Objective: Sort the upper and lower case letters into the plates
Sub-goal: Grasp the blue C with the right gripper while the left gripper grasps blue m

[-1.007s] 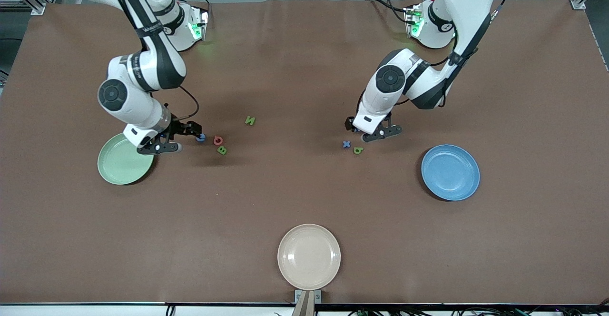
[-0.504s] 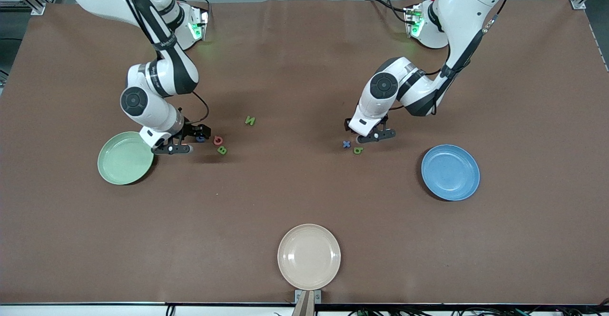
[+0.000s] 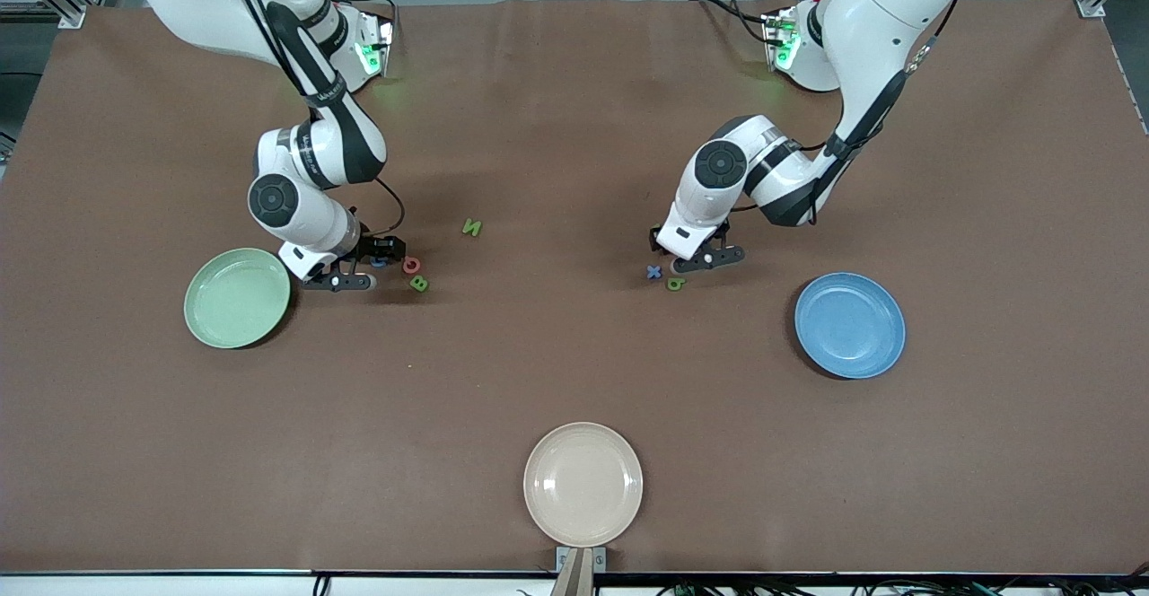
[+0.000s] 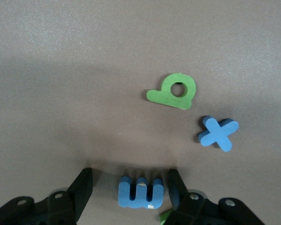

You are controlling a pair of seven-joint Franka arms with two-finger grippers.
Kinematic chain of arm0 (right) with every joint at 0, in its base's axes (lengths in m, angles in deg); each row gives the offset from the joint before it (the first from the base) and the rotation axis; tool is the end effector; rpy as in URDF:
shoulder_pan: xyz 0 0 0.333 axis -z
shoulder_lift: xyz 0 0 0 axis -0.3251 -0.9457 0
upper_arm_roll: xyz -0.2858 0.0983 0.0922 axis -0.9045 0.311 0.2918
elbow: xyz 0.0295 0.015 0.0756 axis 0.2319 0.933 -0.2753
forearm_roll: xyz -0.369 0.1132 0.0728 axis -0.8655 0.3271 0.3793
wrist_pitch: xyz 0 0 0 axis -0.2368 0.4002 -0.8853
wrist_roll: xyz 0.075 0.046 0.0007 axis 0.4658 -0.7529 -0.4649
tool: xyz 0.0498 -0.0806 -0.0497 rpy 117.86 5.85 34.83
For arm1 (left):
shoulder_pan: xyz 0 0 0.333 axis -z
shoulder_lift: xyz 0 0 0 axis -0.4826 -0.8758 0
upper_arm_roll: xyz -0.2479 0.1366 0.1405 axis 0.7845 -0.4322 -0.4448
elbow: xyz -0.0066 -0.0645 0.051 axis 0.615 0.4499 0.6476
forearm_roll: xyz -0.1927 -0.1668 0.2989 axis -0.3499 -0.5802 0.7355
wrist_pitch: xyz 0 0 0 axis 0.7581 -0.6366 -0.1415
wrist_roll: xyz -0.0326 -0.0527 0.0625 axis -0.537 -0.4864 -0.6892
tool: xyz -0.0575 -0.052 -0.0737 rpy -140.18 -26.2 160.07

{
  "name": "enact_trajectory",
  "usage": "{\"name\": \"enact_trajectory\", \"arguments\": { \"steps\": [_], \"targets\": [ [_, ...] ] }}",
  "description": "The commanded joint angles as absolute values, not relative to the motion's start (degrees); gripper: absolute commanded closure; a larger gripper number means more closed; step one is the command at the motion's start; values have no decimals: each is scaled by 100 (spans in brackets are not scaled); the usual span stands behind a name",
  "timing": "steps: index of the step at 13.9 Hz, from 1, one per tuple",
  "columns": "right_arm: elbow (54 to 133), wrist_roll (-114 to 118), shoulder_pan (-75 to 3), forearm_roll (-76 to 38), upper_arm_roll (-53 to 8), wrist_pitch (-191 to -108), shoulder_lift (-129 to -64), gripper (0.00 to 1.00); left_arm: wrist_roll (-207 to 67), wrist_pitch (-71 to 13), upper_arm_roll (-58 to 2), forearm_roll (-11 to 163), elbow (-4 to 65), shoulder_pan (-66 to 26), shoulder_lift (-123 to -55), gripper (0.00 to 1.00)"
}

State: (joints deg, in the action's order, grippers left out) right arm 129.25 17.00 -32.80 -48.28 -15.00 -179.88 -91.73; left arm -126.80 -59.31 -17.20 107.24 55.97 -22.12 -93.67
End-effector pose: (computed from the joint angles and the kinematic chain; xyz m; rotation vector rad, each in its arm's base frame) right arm 0.4788 0.1324 0.1809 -3.0888 0.0230 0.2359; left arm 0.4344 -0.3329 0.1679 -3.1239 -0.2983 0.1023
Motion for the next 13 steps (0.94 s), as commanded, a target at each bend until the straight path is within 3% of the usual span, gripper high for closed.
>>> {"name": "enact_trajectory", "arguments": {
  "steps": [1, 8, 13],
  "targets": [
    [13013, 1787, -3365, -4762, -1550, -18067, -9210, 22, -12955, -5994, -1712, 10893, 5605, -2209, -9400, 39],
    [12987, 1778, -3365, -4797, -1558, -18102, -9351, 36, -12990, -5967, -1704, 10910, 5535, -2252, -9304, 99],
    [12952, 1778, -3365, -4806, -1558, -18102, -9351, 59, -12544, -5126, -1712, 10937, 5043, -2647, -8830, 100]
  ]
}}
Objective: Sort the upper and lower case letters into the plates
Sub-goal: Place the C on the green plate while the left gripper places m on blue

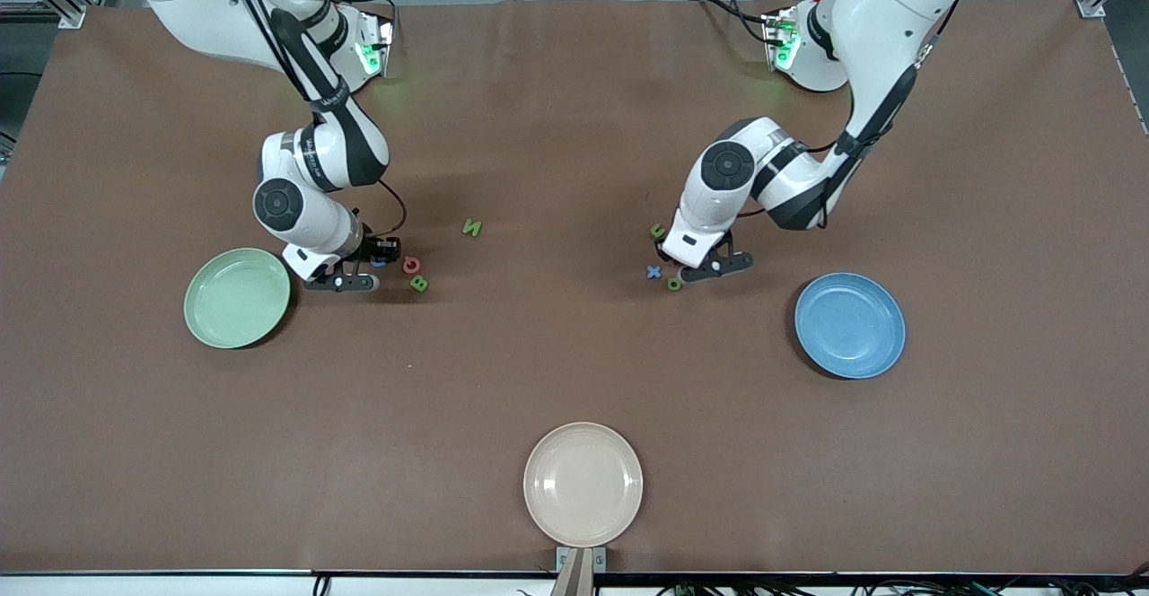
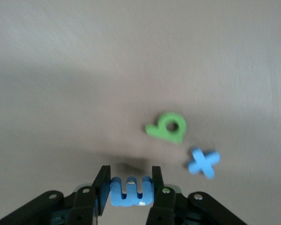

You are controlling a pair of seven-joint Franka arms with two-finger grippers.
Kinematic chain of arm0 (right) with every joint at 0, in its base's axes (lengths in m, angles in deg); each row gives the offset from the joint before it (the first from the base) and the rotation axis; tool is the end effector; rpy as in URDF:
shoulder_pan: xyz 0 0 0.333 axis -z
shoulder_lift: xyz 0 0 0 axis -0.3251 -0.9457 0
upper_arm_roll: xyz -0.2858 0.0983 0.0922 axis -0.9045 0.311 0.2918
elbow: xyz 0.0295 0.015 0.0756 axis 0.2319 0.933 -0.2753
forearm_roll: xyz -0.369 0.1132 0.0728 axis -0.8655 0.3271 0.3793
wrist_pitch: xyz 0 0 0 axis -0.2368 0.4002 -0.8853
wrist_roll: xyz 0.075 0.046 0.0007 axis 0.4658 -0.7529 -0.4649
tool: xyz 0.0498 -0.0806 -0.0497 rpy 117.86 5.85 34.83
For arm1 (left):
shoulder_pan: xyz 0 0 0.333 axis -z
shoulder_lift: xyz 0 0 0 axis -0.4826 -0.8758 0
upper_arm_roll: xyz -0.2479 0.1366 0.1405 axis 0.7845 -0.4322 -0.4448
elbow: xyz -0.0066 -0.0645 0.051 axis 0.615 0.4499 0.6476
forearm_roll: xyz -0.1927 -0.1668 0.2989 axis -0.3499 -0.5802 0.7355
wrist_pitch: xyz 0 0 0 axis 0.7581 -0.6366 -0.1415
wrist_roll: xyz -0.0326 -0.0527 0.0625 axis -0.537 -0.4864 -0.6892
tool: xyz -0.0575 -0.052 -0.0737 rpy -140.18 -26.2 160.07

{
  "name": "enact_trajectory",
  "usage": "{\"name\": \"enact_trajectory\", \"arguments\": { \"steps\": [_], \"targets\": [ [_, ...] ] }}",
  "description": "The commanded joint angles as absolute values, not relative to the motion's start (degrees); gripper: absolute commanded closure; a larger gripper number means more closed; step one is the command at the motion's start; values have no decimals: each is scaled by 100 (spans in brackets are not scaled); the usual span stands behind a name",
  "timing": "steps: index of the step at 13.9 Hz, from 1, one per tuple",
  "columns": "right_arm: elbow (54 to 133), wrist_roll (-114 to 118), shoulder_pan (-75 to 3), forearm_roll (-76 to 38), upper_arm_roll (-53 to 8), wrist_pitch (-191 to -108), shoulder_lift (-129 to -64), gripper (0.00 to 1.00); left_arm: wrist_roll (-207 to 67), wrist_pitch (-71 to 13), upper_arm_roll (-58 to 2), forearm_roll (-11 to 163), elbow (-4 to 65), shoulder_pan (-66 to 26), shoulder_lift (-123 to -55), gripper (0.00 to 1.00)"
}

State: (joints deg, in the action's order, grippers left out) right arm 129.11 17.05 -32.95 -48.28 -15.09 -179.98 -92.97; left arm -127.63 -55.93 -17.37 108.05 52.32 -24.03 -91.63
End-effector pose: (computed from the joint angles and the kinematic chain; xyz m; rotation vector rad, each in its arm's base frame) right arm 0.4765 0.1324 0.1710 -3.0918 0.0240 0.2623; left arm 0.4717 -0.3211 0.2010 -3.1076 -0.3790 0.0101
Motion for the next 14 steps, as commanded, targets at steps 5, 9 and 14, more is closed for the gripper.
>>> {"name": "enact_trajectory", "arguments": {
  "steps": [5, 9, 14],
  "targets": [
    [12926, 1778, -3330, -4824, -1567, -18313, -9404, 79, -11209, -4992, -1712, 10963, 4516, -3814, -8846, 100],
    [12891, 1716, -3260, -4832, -1602, -18077, -9107, 86, -10644, -5044, -1721, 10981, 4357, -4642, -9109, 98],
    [12653, 323, -2322, -5349, -1883, -16880, -8244, 86, -10626, -5044, -1721, 11552, 4558, -5232, -9347, 64]
  ]
}}
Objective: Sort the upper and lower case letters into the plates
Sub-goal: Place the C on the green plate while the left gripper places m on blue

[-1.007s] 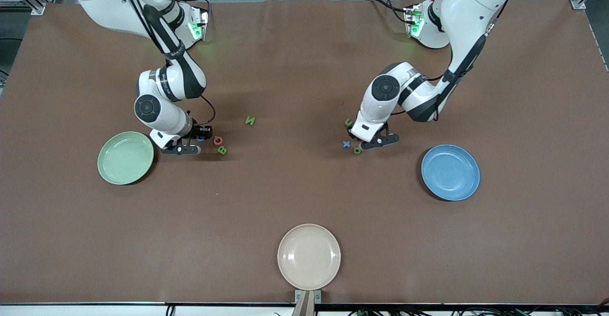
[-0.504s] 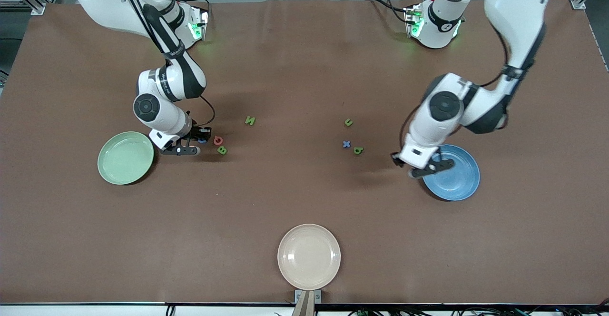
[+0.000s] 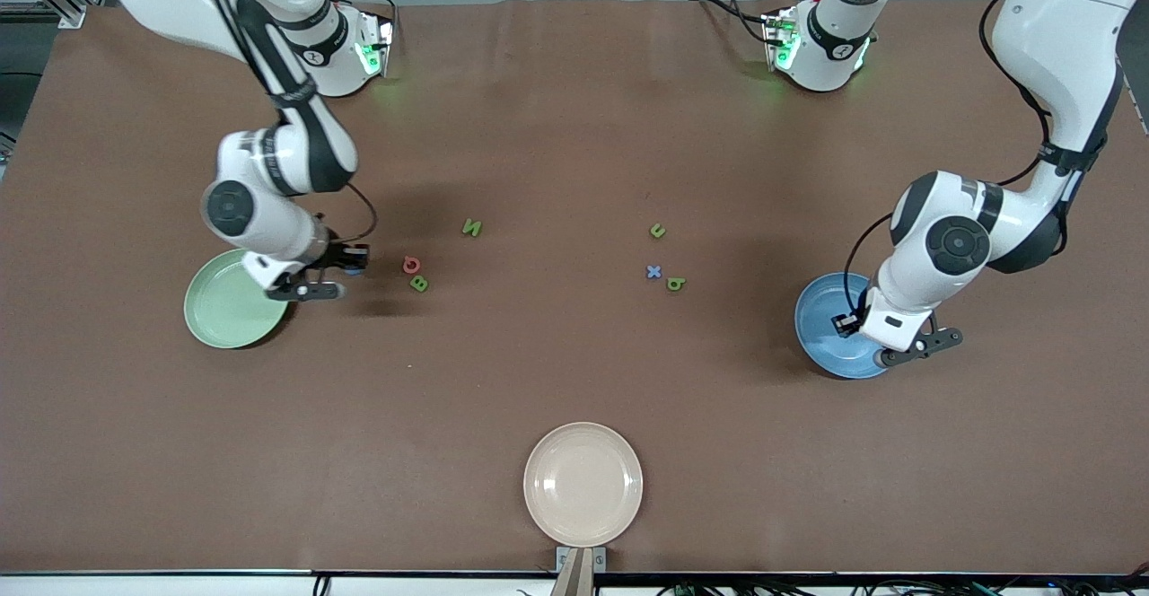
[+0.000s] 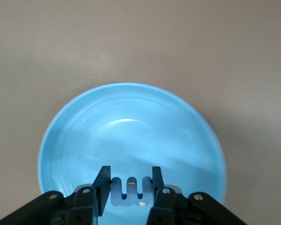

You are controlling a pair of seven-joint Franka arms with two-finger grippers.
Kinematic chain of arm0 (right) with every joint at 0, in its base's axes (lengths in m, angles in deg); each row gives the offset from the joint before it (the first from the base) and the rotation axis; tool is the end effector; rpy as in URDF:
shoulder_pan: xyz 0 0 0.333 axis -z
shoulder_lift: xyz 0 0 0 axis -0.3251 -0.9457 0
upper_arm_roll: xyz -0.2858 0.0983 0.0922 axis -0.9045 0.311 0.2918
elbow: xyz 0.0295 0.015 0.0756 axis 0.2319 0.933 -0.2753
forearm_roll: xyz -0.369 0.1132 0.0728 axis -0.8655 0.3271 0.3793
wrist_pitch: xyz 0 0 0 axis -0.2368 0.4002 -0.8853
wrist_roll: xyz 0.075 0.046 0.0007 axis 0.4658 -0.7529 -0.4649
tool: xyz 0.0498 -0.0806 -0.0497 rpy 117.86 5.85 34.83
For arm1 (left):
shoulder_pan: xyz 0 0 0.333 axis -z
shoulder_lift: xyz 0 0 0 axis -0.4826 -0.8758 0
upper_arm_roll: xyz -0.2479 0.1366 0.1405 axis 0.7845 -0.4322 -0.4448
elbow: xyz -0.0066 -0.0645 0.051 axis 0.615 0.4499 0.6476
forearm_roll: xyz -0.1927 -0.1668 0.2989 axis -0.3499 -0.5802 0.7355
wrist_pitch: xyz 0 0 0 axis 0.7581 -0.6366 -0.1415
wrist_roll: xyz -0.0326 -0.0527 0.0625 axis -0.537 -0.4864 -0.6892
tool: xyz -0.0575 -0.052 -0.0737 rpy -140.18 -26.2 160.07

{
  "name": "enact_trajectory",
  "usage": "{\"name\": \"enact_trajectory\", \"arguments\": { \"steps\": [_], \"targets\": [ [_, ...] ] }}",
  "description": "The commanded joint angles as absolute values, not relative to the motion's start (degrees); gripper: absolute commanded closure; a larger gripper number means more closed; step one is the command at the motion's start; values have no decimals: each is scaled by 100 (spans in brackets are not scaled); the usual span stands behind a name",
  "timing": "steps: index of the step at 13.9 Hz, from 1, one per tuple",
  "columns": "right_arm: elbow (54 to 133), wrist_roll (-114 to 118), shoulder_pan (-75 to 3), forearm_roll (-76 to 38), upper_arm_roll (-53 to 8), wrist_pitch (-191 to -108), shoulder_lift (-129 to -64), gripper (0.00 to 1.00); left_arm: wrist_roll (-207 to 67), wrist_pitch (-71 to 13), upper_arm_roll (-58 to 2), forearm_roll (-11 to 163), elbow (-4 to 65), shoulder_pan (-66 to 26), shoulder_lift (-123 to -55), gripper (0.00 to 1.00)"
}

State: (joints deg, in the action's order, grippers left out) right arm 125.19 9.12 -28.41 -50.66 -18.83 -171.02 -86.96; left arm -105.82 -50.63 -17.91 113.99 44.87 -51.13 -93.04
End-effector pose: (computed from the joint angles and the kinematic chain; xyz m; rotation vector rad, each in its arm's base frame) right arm 0.5134 0.0667 0.2362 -3.0971 -0.0378 0.2209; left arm 0.6037 -0.0541 0.2267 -3.0224 -0.4518 -0.0665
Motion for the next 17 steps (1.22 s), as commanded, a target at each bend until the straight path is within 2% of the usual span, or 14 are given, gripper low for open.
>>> {"name": "enact_trajectory", "arguments": {
  "steps": [1, 2, 5, 9, 13, 16, 17],
  "targets": [
    [12653, -99, -1962, -5507, -1875, -16924, -8252, 86, -10652, -5044, -1721, 11543, 4628, -5241, -9313, 31],
    [12653, -442, -1663, -5596, -1875, -16968, -8296, 86, -10635, -5036, -1721, 11552, 4664, -5276, -9269, 2],
    [12679, -1314, -1002, -5614, -1866, -17380, -8410, 86, -10766, -4992, -1651, 11535, 4629, -5233, -9181, 0],
    [12697, -1439, -738, -5614, -1866, -17766, -8840, 86, -11958, -4983, -1028, 11464, 4559, -5066, -9215, 0],
    [12741, -1738, -614, -5614, -1866, -18199, -9245, 83, -13812, -4992, -983, 11464, 4199, -4101, -9540, 0],
    [12776, -1747, -614, -5614, -1866, -18234, -9333, 75, -15016, -4992, -1000, 11508, 3918, -3529, -9865, 0],
    [12776, -1747, -631, -5614, -1866, -18225, -9325, 57, -15308, -4983, -1009, 11526, 3874, -3362, -9936, 0]
  ]
}}
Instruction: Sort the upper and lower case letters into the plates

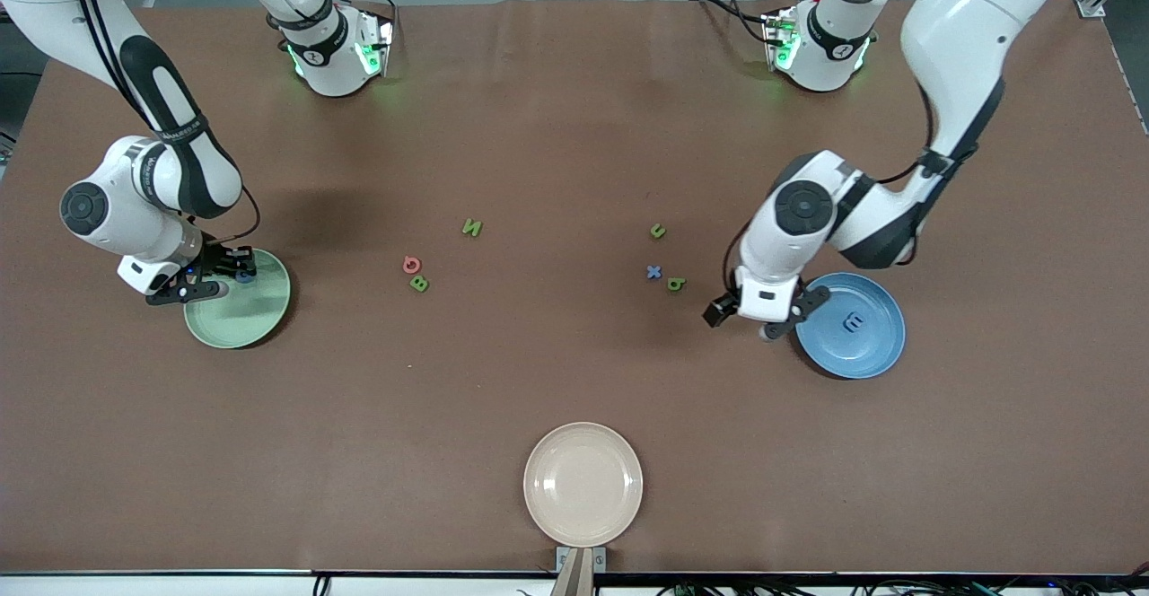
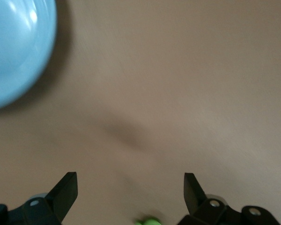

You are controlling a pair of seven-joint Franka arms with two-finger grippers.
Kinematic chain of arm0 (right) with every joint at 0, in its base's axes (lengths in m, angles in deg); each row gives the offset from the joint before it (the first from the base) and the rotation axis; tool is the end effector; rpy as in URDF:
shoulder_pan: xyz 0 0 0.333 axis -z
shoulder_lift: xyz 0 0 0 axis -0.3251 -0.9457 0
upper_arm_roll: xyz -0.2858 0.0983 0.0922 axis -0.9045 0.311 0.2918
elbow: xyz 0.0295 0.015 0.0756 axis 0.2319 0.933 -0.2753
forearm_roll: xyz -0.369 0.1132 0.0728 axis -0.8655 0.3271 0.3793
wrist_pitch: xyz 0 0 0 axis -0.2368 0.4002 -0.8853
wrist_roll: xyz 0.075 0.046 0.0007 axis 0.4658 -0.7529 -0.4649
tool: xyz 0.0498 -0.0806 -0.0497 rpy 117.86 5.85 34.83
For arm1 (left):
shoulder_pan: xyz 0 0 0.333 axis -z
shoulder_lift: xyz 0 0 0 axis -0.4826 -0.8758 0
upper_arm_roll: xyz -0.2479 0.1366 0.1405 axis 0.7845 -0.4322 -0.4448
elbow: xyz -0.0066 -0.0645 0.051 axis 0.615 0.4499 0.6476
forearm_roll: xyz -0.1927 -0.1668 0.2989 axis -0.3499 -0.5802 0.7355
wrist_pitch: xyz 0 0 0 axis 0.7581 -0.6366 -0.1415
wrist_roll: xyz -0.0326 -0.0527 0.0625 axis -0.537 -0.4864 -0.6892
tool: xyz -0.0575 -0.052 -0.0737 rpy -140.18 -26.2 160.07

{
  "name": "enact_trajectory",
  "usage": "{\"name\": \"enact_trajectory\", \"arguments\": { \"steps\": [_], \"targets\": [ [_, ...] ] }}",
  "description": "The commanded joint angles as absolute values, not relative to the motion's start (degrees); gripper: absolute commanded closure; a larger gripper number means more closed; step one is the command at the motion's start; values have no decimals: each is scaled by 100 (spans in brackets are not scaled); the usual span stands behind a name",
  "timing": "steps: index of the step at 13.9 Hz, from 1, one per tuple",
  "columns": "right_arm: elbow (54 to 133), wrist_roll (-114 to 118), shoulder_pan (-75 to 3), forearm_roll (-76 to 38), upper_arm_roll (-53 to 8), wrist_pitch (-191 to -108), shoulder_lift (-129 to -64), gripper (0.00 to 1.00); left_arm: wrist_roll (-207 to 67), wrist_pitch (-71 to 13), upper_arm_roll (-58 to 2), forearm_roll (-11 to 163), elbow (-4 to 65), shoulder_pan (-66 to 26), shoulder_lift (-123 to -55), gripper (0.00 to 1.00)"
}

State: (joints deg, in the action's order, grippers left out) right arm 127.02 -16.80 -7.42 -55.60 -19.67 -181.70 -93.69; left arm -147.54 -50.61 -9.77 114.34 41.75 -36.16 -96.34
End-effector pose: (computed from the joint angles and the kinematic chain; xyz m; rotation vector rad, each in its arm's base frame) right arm 0.4953 -0.1292 0.1787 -3.1092 -0.2559 0.1589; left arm 0.5542 -0.2858 0.2404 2.9354 0.9980 0.0760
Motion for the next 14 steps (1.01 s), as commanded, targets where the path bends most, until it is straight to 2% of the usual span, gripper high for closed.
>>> {"name": "enact_trajectory", "arguments": {
  "steps": [1, 2, 5, 9, 14],
  "targets": [
    [12776, -1747, -649, -5614, -1866, -18225, -9316, 24, -15502, -4983, -1027, 11526, 3873, -3247, -9971, 0],
    [12767, -1747, -667, -5614, -1866, -18181, -9264, 0, -15669, -4983, -1035, 11526, 3873, -3185, -10032, 1],
    [12741, -1764, -1025, -5614, -1831, -17534, -8703, 0, -16337, -4992, -1044, 11534, 3882, -3079, -10226, 9],
    [12732, -1668, -2009, -5614, -1822, -16846, -8165, 0, -16971, -4974, -1106, 11543, 3943, -2947, -10341, 12],
    [12767, -1624, -3468, -5544, -1804, -17187, -8191, 0, -17182, -4974, -1132, 11552, 3970, -2894, -10393, 17]
  ]
}}
